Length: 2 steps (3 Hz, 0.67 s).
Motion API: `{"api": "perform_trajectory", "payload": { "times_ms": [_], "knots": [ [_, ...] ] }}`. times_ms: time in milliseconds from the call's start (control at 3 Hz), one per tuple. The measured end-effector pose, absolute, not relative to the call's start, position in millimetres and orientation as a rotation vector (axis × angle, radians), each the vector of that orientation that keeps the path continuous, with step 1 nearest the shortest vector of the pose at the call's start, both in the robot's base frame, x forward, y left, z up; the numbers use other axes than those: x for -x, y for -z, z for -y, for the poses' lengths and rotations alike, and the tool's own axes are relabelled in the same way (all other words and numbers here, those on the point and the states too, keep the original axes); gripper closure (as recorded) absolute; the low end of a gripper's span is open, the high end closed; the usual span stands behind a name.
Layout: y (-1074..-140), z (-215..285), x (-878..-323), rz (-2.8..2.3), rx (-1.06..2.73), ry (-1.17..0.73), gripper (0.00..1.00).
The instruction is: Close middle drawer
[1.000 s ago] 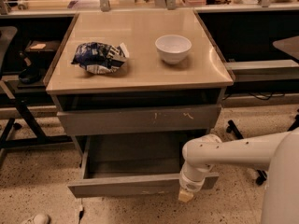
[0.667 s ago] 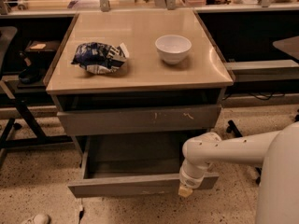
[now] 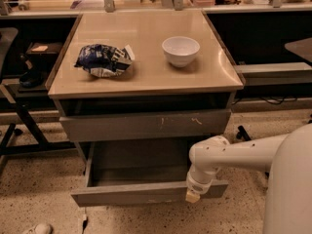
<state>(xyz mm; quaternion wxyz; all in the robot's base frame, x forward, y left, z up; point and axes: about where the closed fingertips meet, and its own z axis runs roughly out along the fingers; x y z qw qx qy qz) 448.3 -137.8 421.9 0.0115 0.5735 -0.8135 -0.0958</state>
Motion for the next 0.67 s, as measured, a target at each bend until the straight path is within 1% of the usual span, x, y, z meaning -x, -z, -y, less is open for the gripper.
{"api": "perform_trajectory", "payload": {
  "times_ms": [667],
  "knots": [
    [-421.8, 137.8, -448.3, 2.537, -1.788, 0.299, 0.12]
  ]
}}
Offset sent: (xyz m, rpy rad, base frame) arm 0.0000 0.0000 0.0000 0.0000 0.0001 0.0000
